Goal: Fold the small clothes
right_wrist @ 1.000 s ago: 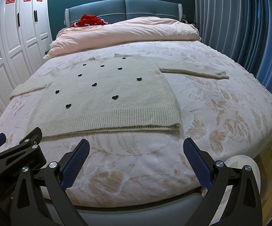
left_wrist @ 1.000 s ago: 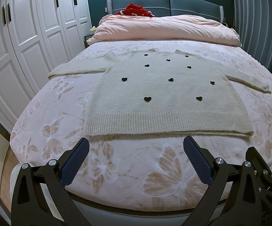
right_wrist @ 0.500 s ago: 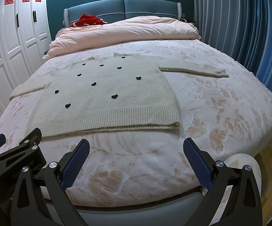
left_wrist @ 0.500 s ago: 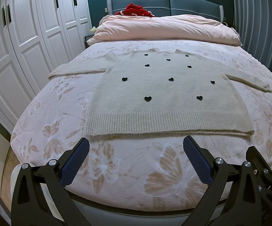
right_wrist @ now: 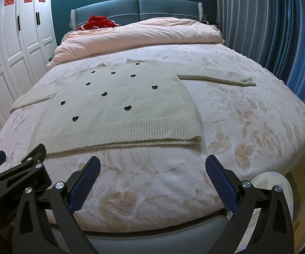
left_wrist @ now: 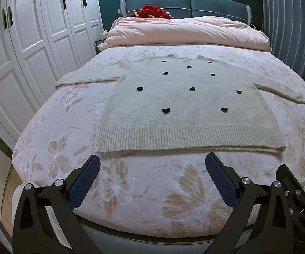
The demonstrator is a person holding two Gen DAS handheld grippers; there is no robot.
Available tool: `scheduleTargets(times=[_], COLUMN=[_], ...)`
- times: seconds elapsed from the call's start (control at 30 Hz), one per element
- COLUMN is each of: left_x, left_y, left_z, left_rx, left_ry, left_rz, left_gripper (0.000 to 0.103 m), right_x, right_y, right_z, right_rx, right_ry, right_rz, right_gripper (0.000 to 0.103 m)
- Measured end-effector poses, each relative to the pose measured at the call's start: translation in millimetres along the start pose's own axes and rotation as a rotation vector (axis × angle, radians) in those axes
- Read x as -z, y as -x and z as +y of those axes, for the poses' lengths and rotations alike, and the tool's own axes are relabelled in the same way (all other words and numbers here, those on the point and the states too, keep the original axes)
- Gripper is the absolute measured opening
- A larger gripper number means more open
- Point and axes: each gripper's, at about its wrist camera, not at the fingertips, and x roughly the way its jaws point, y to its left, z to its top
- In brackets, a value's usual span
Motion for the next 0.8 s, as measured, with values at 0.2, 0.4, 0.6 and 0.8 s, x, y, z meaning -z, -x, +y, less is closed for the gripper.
scheduleTargets(times=[0.2,0.4,0.6,0.8], left_x=[0.7,0.9,1.1,4.6], left_y=[0.3,0.4,0.9,-0.5], left_z=[1.0,0.7,0.6,1.9], left_rx=[0.002,0.001,-0.001,-0.005], left_ry=[0.001,-0.001,-0.001,-0.003], left_rz=[0.001,-0.001,0.001,0.001], left_gripper=[0.097,0.097,0.097,0.097], right_x=[0.6,-2.8,1.5,-0.2], right_y=[-0.1,1.1,-0.6,0.9], right_z=[-0.4,0.7,-1.3,0.8], right_rx=[0.000,-0.001,0.000,-0.001], right_ry=[-0.001,-0.002,-0.001,-0.002], right_rz=[0.002,0.003,0.004,0.006], right_gripper=[0.098,0.098,0.098,0.098])
